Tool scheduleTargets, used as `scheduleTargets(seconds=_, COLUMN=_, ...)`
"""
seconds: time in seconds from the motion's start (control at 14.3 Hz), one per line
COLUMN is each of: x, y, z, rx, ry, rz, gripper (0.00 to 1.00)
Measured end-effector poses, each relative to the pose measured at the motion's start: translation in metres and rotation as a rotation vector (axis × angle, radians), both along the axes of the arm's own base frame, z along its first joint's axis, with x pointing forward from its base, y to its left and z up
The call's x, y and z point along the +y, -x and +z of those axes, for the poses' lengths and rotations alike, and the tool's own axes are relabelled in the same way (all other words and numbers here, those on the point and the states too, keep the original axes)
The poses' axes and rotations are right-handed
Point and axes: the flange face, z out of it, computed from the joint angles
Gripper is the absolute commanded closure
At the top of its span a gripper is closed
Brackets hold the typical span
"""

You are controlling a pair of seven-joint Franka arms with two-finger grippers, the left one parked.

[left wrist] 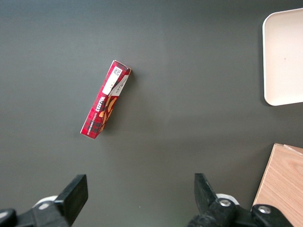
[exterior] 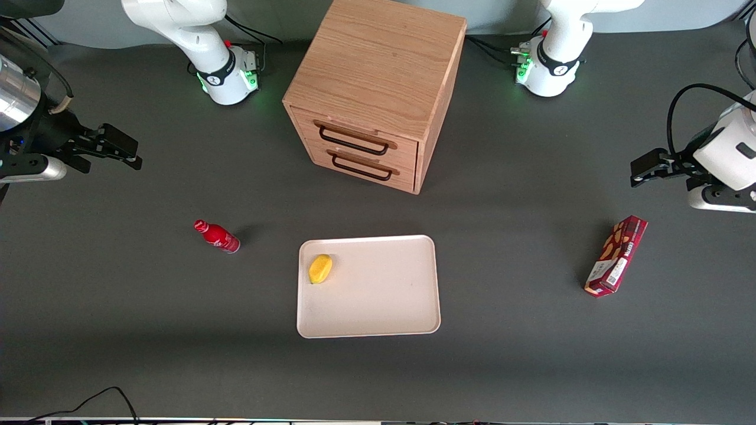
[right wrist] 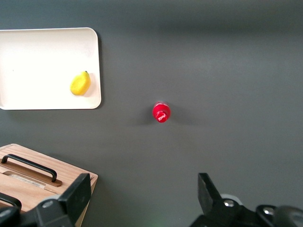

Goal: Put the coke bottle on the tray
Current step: 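Move the open right gripper down over the red Coca-Cola bottle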

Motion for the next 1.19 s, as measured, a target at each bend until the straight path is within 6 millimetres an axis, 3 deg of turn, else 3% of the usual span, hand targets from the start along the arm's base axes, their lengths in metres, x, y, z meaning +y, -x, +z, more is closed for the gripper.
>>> scheduleTargets(seconds=0.84, x=0.000, y=-0.001, z=-0.008, rx=0.011, ry=0.001, rz=-0.002, gripper=0.00)
scheduleTargets(seconds=0.98, x=0.000, y=-0.005, z=-0.023, rx=0.007, ry=0.001, rz=-0.003, gripper=0.00)
scheduleTargets(seconds=1.19, x=0.001, y=-0.012, z=-0.064, rx=0.017, ry=0.002, rz=-0.005, gripper=0.01)
